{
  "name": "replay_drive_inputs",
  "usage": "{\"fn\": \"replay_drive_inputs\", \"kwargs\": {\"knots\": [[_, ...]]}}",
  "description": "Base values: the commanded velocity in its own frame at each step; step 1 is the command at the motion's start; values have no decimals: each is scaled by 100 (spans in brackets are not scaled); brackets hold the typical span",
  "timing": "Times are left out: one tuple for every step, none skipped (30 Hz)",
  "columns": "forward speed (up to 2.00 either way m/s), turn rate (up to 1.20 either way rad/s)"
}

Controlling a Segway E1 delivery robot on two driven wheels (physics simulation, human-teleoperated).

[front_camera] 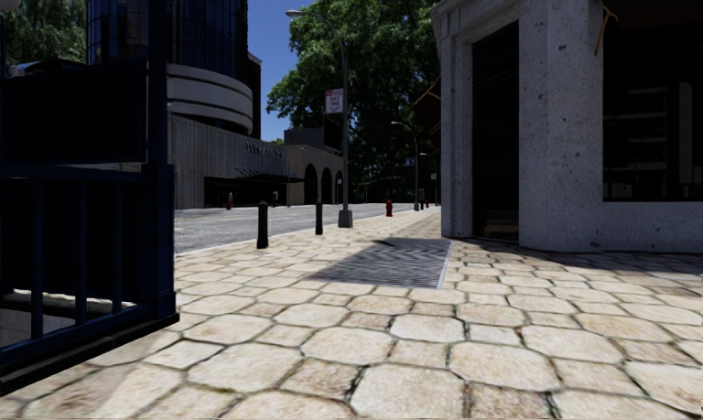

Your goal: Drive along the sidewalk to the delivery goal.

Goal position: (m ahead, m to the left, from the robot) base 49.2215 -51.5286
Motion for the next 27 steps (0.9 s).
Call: {"fn": "replay_drive_inputs", "kwargs": {"knots": [[200, 0], [200, 0], [200, 0], [200, 0], [200, 0], [200, 0], [200, 0], [200, 0], [200, 0], [200, 0], [200, 0], [200, 0], [200, 0], [200, 0], [200, 0], [200, 0], [200, 0], [200, 0], [200, 0], [200, 0], [200, 0], [200, 0], [200, 0], [200, 0], [200, 0], [200, 0], [200, 0]]}}
